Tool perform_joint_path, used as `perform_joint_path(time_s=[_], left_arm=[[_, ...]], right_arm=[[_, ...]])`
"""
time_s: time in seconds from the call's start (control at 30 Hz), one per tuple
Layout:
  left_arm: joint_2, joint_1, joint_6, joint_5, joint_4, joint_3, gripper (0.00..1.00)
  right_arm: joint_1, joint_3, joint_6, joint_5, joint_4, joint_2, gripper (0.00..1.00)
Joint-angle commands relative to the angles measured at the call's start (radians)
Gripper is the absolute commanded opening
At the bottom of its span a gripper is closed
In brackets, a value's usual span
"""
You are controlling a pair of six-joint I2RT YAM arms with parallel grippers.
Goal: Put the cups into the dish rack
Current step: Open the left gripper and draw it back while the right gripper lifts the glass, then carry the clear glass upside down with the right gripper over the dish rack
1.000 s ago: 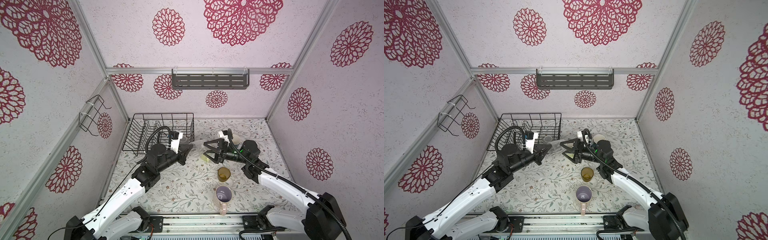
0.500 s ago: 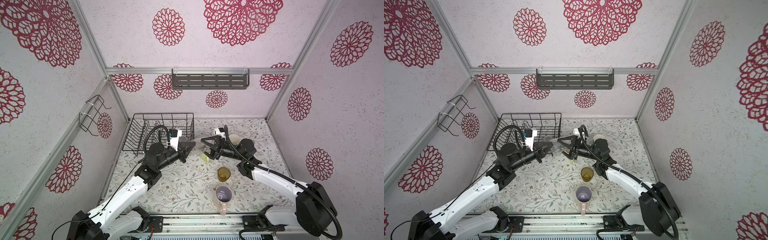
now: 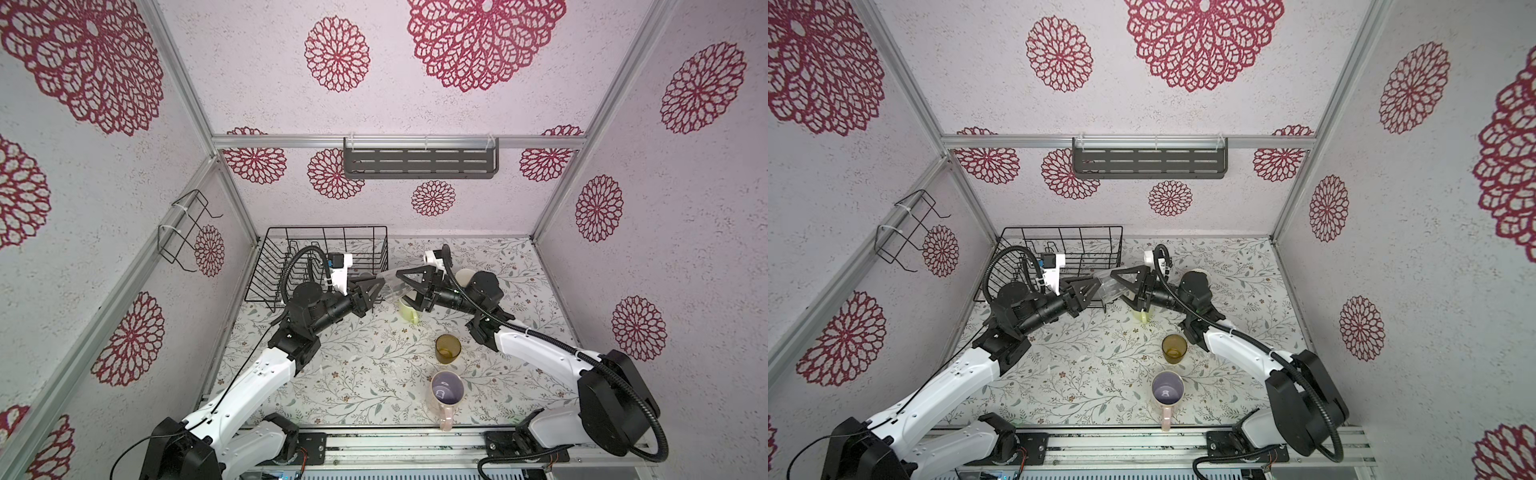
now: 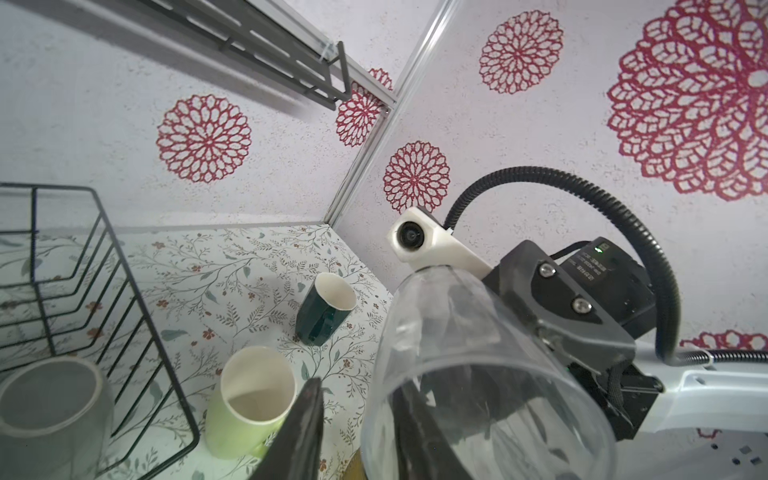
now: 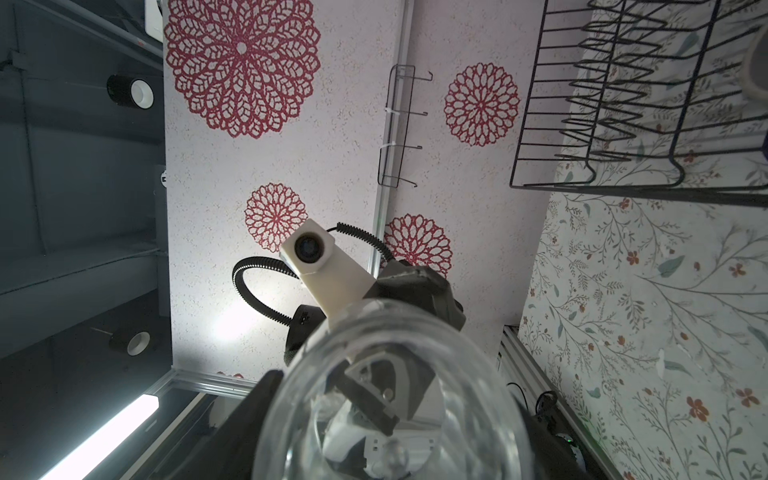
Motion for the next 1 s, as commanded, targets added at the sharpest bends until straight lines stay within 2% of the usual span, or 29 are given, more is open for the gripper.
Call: perform_joint_path(time_s=[0.0,0.13,0.33,0.47,0.63,0.8,0.97], left_arm=[[-0.006,0.035,-0.043,-0.004,-0.017,-0.017,0.47],[-0.051,0.080,-0.051,-0.047,-0.147,-0.023,0.53],[-0.122,0.147,-0.012,-0.234,-0.512,0.030,0.82],[-0.113,0.187,0.036,-0.311,-0.717,0.104,0.90],[-0.071,0.253,-0.005,-0.433,-0.897,0.181,0.94],[-0.036,0.317,-0.079,-0.449,-0.979,0.212,0.94],[-0.026,0.360,-0.074,-0.425,-1.038,0.225,0.95]], right_arm=[[-0.002,0.084,-0.146,0.030,-0.055,0.024,0.65],[-0.005,0.171,-0.305,0.090,-0.239,0.078,0.64],[-0.005,0.300,-0.551,0.200,-0.511,0.150,0.62],[-0.006,0.382,-0.704,0.294,-0.684,0.182,0.61],[-0.005,0.466,-0.883,0.441,-0.842,0.220,0.61],[-0.003,0.558,-0.994,0.491,-0.898,0.285,0.59],[0.012,0.685,-1.125,0.518,-0.975,0.362,0.59]])
